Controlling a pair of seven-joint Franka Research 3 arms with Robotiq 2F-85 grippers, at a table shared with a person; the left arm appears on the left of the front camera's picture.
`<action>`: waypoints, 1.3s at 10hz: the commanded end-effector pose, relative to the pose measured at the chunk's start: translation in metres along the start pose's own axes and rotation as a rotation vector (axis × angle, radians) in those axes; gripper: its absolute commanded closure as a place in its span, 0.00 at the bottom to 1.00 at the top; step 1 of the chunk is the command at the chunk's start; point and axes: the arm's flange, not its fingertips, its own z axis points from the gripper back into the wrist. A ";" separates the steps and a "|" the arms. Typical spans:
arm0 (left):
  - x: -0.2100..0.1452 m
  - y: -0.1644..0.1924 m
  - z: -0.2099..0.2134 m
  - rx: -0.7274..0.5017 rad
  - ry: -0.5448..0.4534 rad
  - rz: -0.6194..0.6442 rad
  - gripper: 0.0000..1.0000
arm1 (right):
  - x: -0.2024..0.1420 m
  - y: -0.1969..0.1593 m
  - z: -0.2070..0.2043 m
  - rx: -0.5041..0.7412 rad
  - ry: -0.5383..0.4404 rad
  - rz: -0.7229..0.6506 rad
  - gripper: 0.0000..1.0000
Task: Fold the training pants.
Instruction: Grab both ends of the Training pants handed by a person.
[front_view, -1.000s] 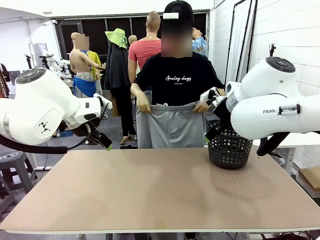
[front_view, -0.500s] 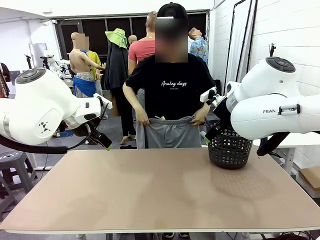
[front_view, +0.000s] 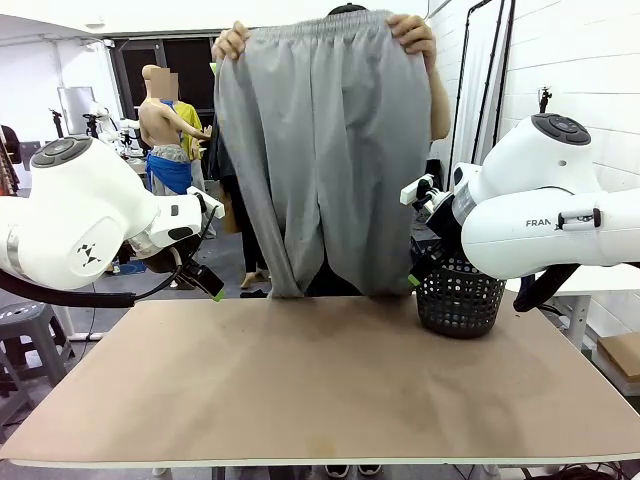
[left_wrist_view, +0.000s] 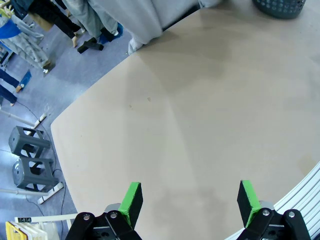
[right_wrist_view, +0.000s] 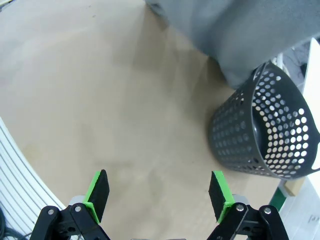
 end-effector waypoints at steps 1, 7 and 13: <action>0.000 0.000 0.000 0.000 0.000 -0.013 0.00 | 0.001 0.001 0.000 0.001 -0.003 0.004 0.00; 0.000 0.000 0.000 0.000 0.000 -0.013 0.00 | 0.001 0.001 0.000 0.001 -0.003 0.004 0.00; 0.000 0.000 0.000 0.000 0.000 -0.013 0.00 | 0.001 0.001 0.000 0.001 -0.003 0.004 0.00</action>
